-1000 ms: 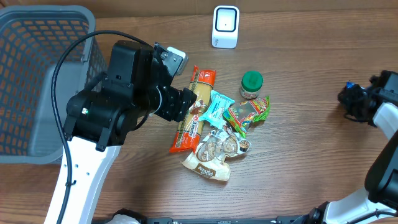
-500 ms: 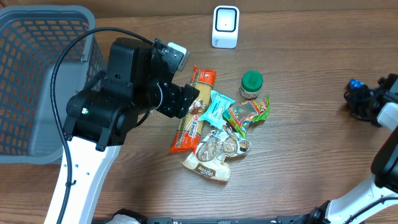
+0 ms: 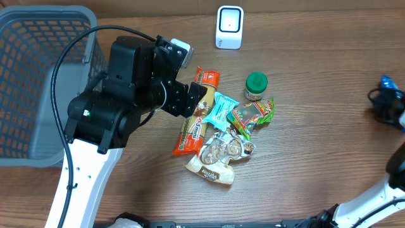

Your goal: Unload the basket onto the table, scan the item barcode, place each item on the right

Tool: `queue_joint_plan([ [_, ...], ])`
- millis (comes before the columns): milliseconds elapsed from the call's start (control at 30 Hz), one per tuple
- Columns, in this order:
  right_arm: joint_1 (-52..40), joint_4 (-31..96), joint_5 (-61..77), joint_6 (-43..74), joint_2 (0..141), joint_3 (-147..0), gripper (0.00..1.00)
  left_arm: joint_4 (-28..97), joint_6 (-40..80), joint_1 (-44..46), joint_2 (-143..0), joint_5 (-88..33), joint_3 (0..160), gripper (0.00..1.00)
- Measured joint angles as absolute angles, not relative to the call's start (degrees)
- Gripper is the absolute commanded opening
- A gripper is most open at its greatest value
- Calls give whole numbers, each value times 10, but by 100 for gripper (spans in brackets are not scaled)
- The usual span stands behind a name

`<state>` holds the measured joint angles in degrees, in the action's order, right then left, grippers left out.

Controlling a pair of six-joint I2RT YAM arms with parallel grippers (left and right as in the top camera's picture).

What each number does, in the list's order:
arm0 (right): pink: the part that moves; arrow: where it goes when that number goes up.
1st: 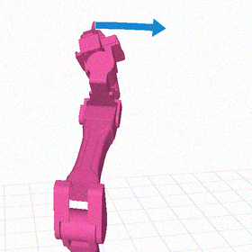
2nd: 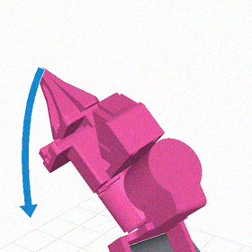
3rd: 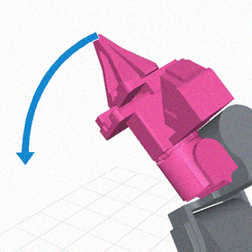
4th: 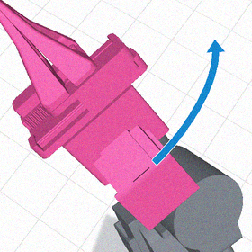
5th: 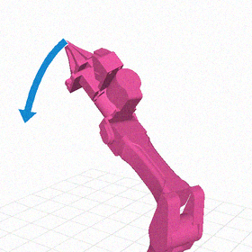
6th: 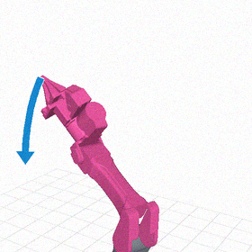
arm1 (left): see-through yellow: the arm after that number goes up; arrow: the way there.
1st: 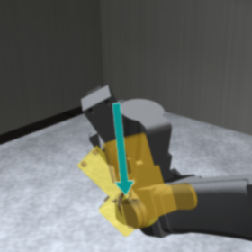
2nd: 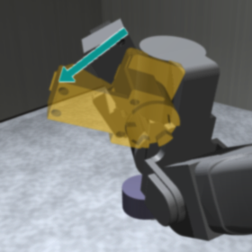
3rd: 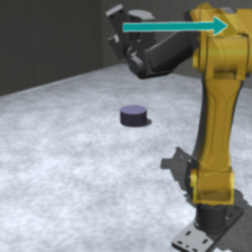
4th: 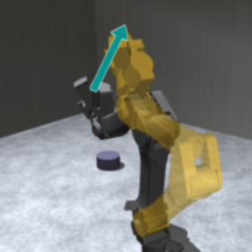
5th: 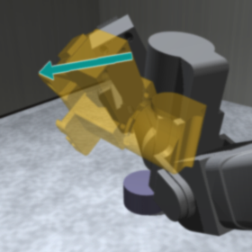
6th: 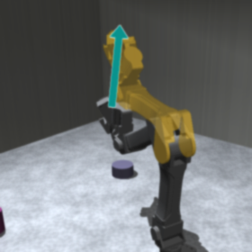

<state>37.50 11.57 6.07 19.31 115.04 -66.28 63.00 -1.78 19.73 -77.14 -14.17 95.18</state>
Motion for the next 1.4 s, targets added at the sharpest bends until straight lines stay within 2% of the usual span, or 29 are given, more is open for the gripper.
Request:
queue_joint_plan([
  [300,449,94,79,184,1150,-663,4,612,-5,197,-771,-144,952,88],
  [567,418,101,164,171,1149,-663,4,609,-1,197,-771,-144,952,90],
  [667,391,121,183,168,1133,-663,4,617,-1,197,-771,-144,952,84],
  [767,362,152,194,166,1076,-663,4,628,-1,197,-771,-143,952,78],
  [967,275,214,186,163,850,-668,5,655,-13,197,-741,-131,948,76],
  [1000,258,223,183,163,823,-671,11,667,-15,197,-730,-125,948,76],
  [1100,187,258,165,165,753,-681,40,708,-19,197,-682,-95,946,75],
  [1133,164,270,161,160,740,-683,53,713,-19,197,-662,-87,938,75],
  [1167,142,282,156,160,732,-683,61,714,-19,197,-641,-80,924,75],
  [1267,90,324,145,160,732,-682,73,703,-16,197,-579,-59,858,77],
  [1400,44,355,138,156,743,-678,75,635,4,197,-508,-38,726,83],
])
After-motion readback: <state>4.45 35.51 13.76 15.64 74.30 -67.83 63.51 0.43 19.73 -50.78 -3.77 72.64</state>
